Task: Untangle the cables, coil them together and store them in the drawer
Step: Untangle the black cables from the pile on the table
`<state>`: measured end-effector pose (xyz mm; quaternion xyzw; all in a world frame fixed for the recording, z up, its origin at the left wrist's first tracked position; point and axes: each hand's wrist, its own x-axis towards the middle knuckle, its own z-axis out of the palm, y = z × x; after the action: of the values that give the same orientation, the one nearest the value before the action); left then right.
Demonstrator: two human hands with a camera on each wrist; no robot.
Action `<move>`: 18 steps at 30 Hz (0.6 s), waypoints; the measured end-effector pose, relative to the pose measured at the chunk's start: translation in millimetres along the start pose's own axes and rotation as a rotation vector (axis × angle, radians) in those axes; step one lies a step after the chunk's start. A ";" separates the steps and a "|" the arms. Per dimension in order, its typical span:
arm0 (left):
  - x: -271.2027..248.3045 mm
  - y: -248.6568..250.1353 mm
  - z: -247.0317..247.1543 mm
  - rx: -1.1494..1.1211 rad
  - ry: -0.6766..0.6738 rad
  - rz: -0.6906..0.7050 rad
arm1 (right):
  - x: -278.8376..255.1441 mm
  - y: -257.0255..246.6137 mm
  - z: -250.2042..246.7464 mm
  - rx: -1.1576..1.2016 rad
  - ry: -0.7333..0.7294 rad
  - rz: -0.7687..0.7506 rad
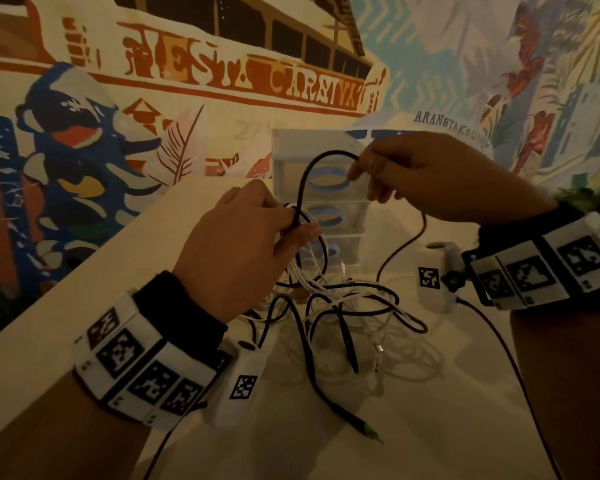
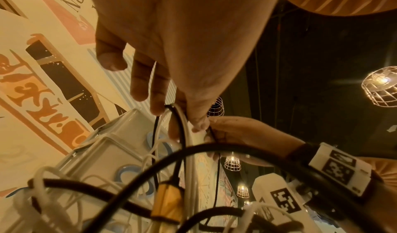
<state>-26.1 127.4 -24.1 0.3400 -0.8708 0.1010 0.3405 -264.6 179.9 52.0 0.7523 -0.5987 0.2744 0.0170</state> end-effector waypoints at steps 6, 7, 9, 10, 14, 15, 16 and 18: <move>-0.6 1.9 1.4 0.032 -0.004 -0.008 | -1.4 -42.8 20.1 0.031 -0.043 -0.265; -0.9 1.1 1.8 0.032 -0.018 -0.015 | -1.4 -46.4 23.0 0.035 -0.020 -0.302; -1.8 -0.3 2.0 0.027 -0.062 -0.036 | -1.0 -48.2 24.6 0.049 0.033 -0.340; -2.5 -0.2 1.9 0.020 -0.091 -0.046 | -0.9 -47.3 23.7 0.065 0.049 -0.344; -5.6 4.6 1.7 0.020 -0.230 -0.059 | -2.7 -41.8 14.0 0.167 0.141 -0.333; -5.9 4.7 2.2 0.024 -0.249 -0.058 | -2.9 -40.2 11.7 0.176 0.174 -0.326; -6.1 4.0 2.5 0.014 -0.256 -0.055 | -2.9 -38.9 9.8 0.178 0.207 -0.321; -6.8 2.1 3.2 -0.036 -0.233 -0.043 | -1.6 -34.8 7.4 0.184 0.261 -0.308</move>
<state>-25.5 131.2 -30.9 0.3620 -0.8986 0.0377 0.2451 -230.2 188.5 55.6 0.7914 -0.4417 0.4171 0.0674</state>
